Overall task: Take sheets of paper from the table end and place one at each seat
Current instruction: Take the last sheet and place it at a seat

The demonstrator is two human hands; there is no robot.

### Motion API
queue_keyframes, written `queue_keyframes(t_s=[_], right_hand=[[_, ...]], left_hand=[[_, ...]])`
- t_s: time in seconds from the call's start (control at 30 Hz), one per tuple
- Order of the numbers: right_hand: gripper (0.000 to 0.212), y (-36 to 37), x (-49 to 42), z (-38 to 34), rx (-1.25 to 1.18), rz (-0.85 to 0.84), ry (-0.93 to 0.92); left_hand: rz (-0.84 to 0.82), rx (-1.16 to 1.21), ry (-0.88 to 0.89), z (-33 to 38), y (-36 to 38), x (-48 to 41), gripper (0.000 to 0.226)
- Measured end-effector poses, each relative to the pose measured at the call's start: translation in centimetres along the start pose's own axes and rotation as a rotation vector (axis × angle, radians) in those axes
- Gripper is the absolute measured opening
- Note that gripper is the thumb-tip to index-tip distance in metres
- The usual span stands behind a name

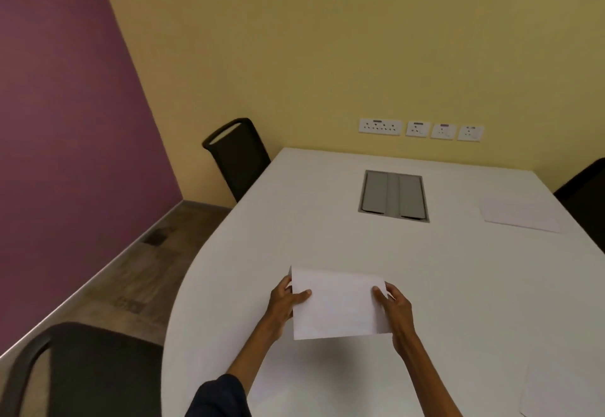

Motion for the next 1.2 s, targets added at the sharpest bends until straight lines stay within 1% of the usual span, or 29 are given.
queue_keyframes(t_s=[0.07, 0.13, 0.23, 0.3, 0.4, 0.47, 0.53, 0.67, 0.8, 0.9, 0.97, 1.07, 1.1, 1.2], right_hand=[[0.024, 3.2, 0.8, -1.8, 0.001, -0.076, -0.052], [0.019, 6.5, 2.0, -3.6, -0.025, -0.185, -0.096], [0.020, 11.5, 4.7, -5.6, -0.066, -0.354, -0.140], [0.021, 14.9, 7.1, -5.7, -0.072, -0.435, -0.147], [0.022, 19.8, 11.7, -4.2, -0.035, -0.492, -0.123], [0.021, 23.2, 15.2, -2.9, -0.002, -0.451, -0.130], [0.019, 26.4, 18.4, -1.9, 0.015, -0.403, -0.175], [0.016, 32.7, 23.8, 0.5, 0.024, -0.381, -0.196], [0.025, 38.9, 28.0, 1.5, 0.111, -0.485, -0.232], [0.022, 42.7, 29.3, 1.4, 0.172, -0.551, -0.246], [0.024, 45.2, 29.9, 1.4, 0.226, -0.622, -0.247], [0.027, 49.5, 30.6, 1.7, 0.295, -0.795, -0.210], [0.024, 51.1, 30.5, 1.9, 0.326, -0.806, -0.206], [0.022, 56.3, 29.4, 3.4, 0.411, -0.743, -0.192]], left_hand=[[0.048, 0.026, 0.071, 2.4, -3.0, 1.7, 0.057], [0.086, 0.044, 0.156, 4.9, -6.5, 4.0, 0.050], [0.124, 0.004, 0.279, 7.8, -12.5, 8.4, 0.038], [0.154, -0.042, 0.317, 8.4, -16.7, 11.5, 0.034], [0.188, -0.099, 0.302, 7.3, -22.5, 15.9, 0.027], [0.222, -0.145, 0.288, 6.4, -25.9, 18.5, 0.027], [0.266, -0.174, 0.301, 5.7, -29.0, 20.7, 0.025], [0.416, -0.162, 0.289, 4.1, -35.0, 25.1, 0.019], [0.513, -0.155, 0.239, 3.5, -42.0, 28.6, 0.015], [0.576, -0.082, 0.213, 3.2, -46.6, 30.1, 0.009], [0.606, -0.036, 0.188, 2.8, -49.0, 30.9, 0.014], [0.626, 0.031, 0.173, 2.3, -52.5, 31.4, 0.023], [0.644, 0.038, 0.164, 2.2, -53.7, 31.3, 0.023], [0.689, 0.018, 0.125, 2.2, -57.9, 30.0, 0.018]])
Point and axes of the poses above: each hand's wrist, its own x-axis away from the middle knuckle, its own y-axis out of the palm, z = x × y, the point moved 2 cm from there along -x, towards the middle knuckle, and after that the axes turned 1 degree about -z, right-handed, at the moved point
